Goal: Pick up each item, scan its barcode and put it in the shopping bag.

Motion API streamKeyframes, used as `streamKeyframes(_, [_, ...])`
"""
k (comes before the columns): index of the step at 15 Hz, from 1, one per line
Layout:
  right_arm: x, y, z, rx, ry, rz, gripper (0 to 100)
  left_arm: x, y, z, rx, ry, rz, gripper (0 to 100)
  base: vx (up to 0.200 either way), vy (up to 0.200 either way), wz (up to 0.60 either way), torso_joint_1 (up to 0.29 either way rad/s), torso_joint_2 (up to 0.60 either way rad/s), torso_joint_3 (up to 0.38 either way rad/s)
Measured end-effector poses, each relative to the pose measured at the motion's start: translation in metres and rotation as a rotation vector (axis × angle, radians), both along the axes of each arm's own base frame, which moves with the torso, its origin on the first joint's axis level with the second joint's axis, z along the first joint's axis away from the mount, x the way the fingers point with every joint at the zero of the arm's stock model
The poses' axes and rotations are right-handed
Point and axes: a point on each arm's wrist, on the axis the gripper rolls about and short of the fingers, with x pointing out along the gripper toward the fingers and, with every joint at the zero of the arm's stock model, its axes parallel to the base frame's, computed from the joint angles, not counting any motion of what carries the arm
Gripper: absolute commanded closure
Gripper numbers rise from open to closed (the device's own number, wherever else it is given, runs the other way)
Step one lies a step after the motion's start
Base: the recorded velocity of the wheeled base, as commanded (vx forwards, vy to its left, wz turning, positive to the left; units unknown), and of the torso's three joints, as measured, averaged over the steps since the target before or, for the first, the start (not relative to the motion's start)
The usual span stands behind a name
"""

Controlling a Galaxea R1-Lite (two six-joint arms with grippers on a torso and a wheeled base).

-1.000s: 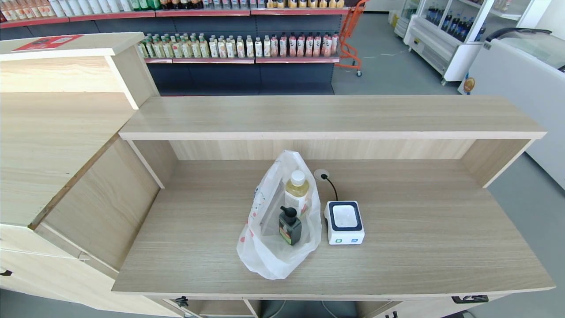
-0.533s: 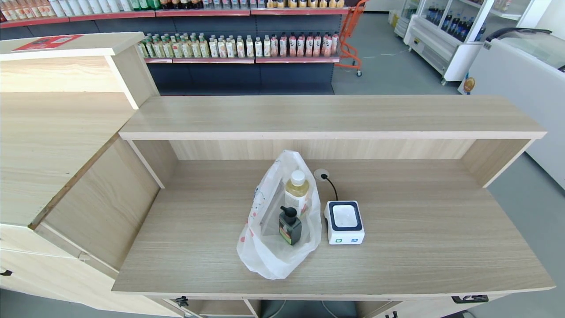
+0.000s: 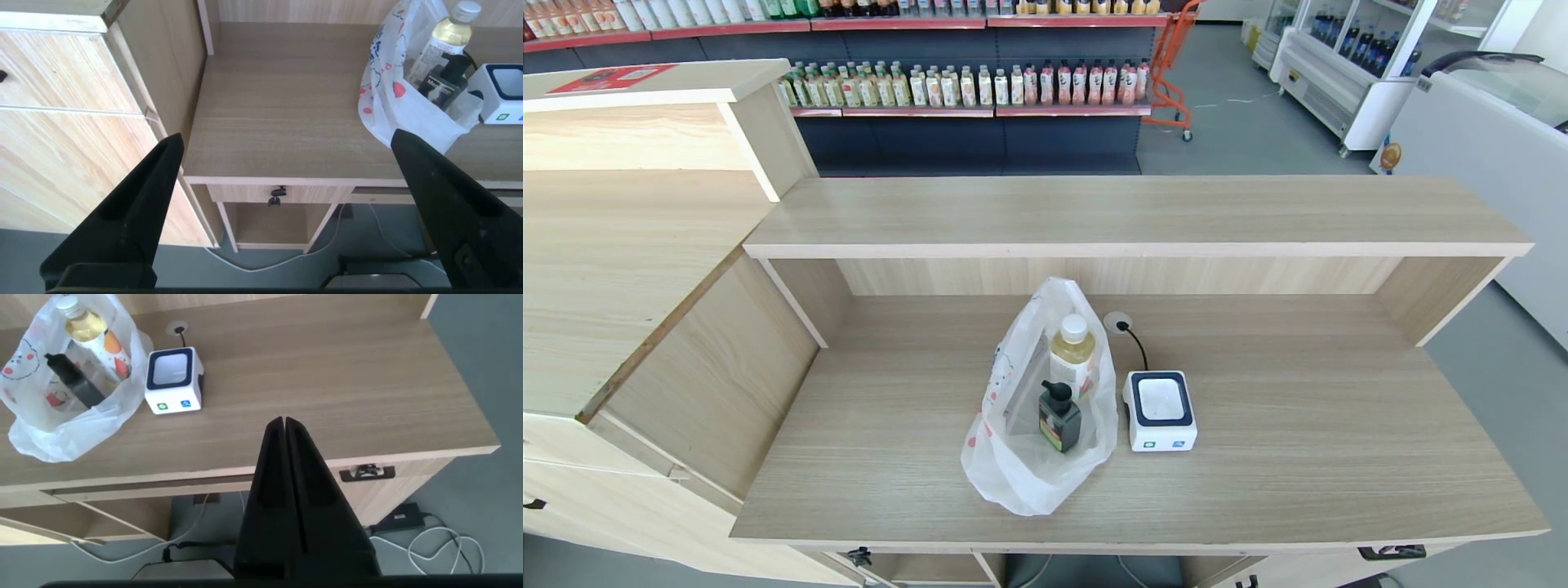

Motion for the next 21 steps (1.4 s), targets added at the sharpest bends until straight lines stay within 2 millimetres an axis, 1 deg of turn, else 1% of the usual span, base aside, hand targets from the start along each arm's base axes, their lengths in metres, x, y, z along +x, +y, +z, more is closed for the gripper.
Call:
streamKeyframes(9, [0.0,0.0,0.0,0.001,0.001,0.0,100,0.0,0.0,0.0,0.007,0.0,0.0,0,0.0,-0.2,0.0,0.005,0.0,0.002])
streamKeyframes(12, [0.0001,0.0,-0.0001,0.0,0.002,-0.001,100,0.0,0.0,-0.0001,0.001,0.0,0.0,0,0.0,0.0,0.0,0.0,0.0,0.0])
streamKeyframes(18, [0.0002,0.0,-0.0002,0.0,0.003,-0.001,100,0.0,0.0,0.0,0.002,0.0,-0.001,0,0.2,0.0,0.0,0.0,0.0,0.002])
streamKeyframes(21, [0.0002,0.0,-0.0001,-0.001,0.003,-0.001,100,0.0,0.0,0.0,0.001,0.0,0.0,0,0.0,0.0,0.0,0.0,0.0,0.0])
